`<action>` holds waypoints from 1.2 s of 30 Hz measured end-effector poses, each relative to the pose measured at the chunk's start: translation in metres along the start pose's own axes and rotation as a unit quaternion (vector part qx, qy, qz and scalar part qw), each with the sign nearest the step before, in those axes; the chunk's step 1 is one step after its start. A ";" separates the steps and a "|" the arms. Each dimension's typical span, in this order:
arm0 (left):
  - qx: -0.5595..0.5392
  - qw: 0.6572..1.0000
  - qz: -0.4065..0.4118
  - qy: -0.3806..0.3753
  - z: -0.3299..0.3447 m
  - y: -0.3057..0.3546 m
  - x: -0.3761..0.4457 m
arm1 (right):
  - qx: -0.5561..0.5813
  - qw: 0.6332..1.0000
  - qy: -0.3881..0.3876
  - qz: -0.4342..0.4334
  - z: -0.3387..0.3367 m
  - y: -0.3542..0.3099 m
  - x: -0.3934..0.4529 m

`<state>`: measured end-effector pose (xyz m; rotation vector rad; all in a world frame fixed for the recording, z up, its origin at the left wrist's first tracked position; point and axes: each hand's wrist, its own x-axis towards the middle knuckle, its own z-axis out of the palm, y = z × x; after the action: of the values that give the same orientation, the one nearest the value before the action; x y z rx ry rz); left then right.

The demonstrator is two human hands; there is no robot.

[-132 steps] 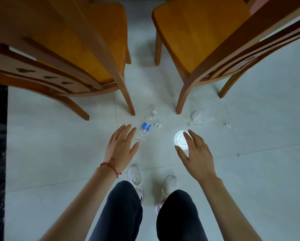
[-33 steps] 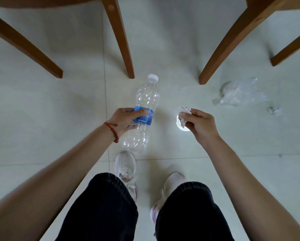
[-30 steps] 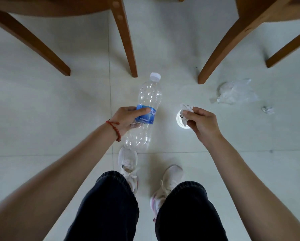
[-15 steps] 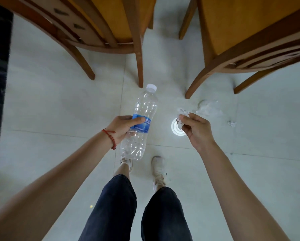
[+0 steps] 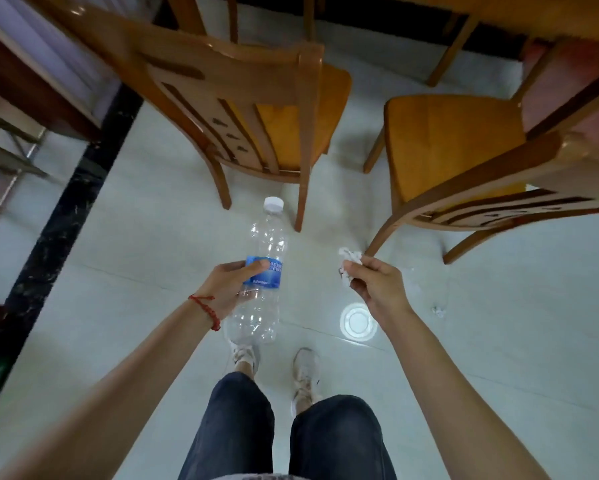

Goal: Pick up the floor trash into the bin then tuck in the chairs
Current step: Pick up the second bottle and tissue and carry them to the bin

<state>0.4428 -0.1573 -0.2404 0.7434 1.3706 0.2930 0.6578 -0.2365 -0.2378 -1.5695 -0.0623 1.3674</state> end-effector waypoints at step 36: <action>-0.452 0.841 0.065 0.290 -0.373 -0.164 -0.241 | -0.355 0.874 -0.329 0.033 0.416 0.178 -0.185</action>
<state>0.0007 -0.3078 -0.1640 -0.0815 1.5110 1.2568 0.1780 -0.1743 -0.1646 -1.5864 -1.0392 2.0230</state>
